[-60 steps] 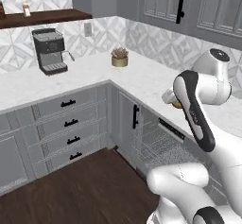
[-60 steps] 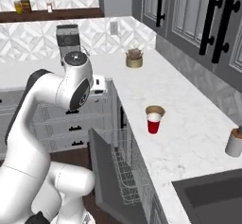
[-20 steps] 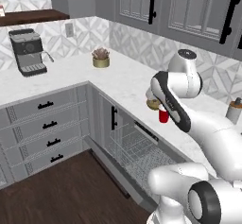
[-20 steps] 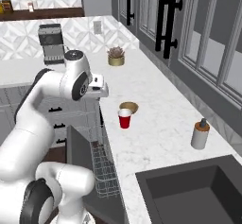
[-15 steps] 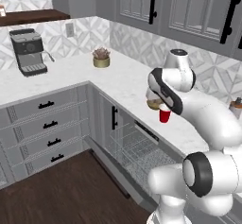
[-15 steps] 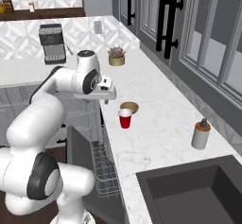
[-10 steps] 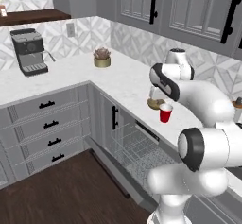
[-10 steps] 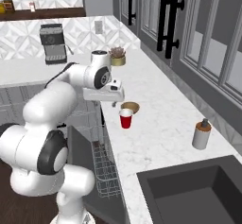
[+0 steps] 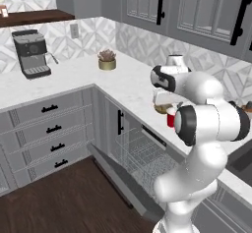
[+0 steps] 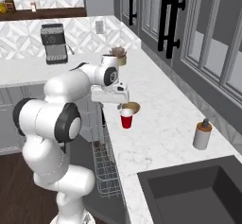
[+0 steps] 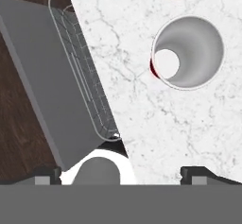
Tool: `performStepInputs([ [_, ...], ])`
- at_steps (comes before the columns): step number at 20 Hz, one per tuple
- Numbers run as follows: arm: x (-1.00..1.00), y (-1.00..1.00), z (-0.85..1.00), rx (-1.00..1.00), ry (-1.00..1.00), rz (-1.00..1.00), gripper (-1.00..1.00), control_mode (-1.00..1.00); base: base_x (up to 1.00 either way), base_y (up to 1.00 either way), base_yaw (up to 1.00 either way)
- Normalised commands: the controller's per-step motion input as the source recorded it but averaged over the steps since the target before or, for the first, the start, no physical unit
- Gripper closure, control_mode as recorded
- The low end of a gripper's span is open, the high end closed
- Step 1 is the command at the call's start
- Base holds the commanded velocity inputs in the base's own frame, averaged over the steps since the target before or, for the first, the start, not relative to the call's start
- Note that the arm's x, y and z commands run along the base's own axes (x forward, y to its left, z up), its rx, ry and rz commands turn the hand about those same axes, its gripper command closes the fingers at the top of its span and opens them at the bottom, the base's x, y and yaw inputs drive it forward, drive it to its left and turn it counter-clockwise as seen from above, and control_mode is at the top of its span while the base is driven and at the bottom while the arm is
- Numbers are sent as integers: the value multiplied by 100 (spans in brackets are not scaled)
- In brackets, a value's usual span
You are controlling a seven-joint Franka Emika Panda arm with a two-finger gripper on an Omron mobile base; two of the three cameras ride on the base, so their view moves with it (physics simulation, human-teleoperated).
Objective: Pick up the cup and bowl from the counter, place them in the dishwasher, and close the dishwasher door.
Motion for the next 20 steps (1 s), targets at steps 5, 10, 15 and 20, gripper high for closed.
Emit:
performStepInputs([
  [5,6,-18,-37,0,2,0,-100,-100,0,0,0],
  [10,27,-4,-28,0,0,0,-100,-100,0,0,0],
  [15,43,-10,-25,0,0,1,-100,-100,0,0,0],
  [20,50,-7,-20,0,0,2,-100,-100,0,0,0],
])
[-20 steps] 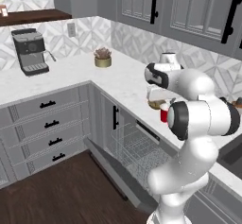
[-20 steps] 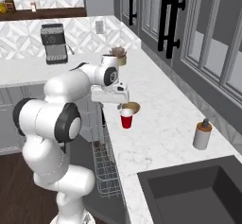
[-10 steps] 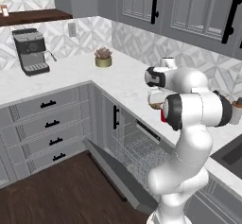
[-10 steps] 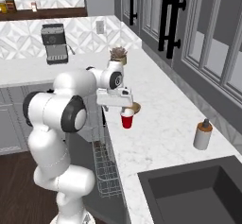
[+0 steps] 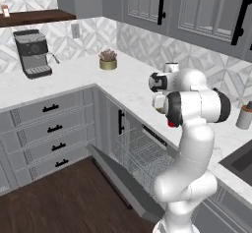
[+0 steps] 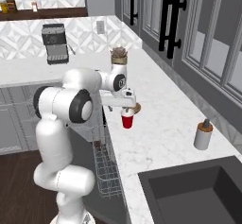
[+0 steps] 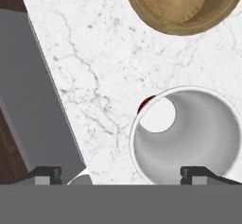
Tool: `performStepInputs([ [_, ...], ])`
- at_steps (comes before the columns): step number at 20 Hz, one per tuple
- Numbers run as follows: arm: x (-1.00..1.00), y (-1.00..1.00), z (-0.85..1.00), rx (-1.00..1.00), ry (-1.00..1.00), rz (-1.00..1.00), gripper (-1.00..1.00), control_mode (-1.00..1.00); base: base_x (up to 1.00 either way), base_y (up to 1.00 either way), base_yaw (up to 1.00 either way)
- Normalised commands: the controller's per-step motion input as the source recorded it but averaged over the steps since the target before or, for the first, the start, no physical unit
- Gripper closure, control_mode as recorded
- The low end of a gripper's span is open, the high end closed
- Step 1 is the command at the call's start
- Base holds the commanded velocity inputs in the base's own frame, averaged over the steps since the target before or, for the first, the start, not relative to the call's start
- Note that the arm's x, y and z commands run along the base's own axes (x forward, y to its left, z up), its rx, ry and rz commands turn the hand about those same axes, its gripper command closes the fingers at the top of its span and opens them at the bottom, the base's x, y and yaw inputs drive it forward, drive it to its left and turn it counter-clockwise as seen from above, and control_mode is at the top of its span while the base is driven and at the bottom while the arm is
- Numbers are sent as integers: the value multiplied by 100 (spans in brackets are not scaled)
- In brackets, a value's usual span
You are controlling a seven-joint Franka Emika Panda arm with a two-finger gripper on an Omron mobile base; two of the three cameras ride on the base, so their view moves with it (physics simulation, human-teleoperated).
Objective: Pick up the cup and bowl from the counter, place them in the dishwasher, and close the dishwasher door.
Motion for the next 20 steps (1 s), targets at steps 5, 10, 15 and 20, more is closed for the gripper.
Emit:
performStepInputs([
  [5,46,-7,-27,0,0,3,-100,-100,0,0,0],
  [10,43,-7,-24,0,0,2,-100,-100,0,0,0],
  [15,15,-3,-28,0,2,1,-100,-100,0,0,0],
  [20,-19,0,-48,0,17,0,100,-100,0,0,0],
])
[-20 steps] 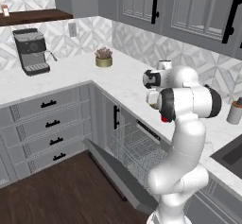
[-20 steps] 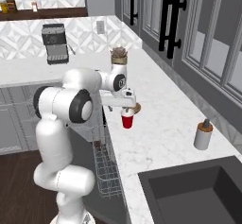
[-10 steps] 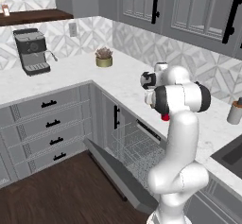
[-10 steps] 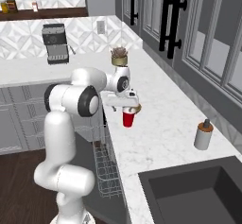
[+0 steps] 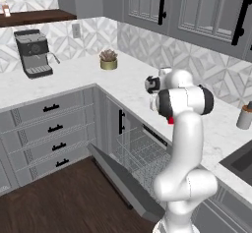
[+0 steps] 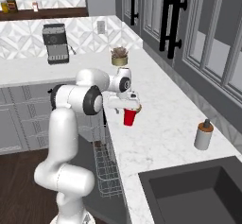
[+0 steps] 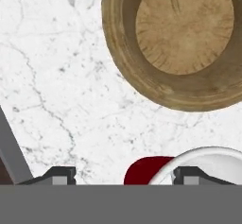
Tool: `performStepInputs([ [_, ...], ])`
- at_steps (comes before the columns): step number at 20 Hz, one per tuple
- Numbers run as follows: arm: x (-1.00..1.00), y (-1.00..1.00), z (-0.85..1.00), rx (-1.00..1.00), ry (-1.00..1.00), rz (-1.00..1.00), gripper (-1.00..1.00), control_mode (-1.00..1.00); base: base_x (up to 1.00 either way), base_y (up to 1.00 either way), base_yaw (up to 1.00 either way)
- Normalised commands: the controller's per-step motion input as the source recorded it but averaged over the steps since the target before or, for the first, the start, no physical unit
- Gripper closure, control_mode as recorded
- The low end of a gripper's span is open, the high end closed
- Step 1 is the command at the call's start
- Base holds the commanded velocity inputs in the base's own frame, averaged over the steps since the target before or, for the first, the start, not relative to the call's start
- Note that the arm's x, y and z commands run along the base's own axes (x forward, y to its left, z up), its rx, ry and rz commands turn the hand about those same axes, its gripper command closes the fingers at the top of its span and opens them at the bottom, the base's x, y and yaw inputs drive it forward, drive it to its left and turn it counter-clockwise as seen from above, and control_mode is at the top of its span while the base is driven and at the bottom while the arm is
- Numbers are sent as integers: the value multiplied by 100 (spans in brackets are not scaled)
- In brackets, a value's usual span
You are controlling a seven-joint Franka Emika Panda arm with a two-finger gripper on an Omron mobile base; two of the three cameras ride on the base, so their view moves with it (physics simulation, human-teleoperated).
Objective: Pick up the cup and bowl from the counter, place them in the dishwasher, and close the dishwasher door.
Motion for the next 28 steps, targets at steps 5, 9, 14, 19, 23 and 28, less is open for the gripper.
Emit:
performStepInputs([
  [5,-23,0,-25,0,2,0,100,-100,0,0,0],
  [9,-44,0,-2,0,0,0,100,-100,0,0,0],
  [14,-79,10,-2,0,-4,0,100,-100,0,0,0],
  [19,-100,22,0,4,-25,0,100,-100,0,0,0],
  [23,-100,80,0,0,-39,-1,100,-100,0,0,0],
  [28,-52,100,0,1,-14,-13,100,-100,0,0,0],
])
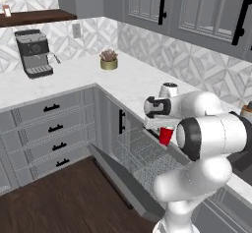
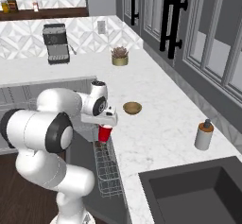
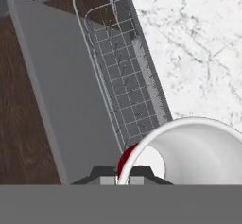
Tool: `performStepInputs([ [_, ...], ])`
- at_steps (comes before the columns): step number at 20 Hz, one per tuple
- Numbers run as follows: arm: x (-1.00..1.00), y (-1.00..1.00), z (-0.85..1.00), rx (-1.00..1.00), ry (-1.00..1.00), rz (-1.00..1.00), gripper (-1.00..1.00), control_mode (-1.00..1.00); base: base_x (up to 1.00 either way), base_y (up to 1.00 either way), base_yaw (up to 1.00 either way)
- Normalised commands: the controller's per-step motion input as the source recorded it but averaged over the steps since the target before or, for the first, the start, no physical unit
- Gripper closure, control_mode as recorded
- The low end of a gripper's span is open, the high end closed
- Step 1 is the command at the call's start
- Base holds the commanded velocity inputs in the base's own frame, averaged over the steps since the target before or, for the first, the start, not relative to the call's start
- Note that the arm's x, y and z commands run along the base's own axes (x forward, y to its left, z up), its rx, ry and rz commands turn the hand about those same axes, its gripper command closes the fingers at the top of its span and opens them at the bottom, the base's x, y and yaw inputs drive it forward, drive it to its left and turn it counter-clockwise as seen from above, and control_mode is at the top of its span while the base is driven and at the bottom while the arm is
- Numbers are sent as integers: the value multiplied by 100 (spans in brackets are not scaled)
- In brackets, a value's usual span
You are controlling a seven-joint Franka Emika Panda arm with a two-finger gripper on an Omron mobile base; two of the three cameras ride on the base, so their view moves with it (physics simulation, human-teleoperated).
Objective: Pick up the cup and bowl from the counter, place them in the dishwasher, and close the dishwasher door.
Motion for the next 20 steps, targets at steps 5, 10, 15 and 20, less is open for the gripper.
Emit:
performStepInputs([
  [5,24,80,-26,1,7,-10,100,-100,0,0,0],
  [10,41,43,-27,-4,0,-19,100,-100,0,0,0],
  [15,33,14,-37,-7,-4,-34,100,-100,0,0,0],
  [20,60,-15,-32,-1,0,-19,100,-100,0,0,0],
])
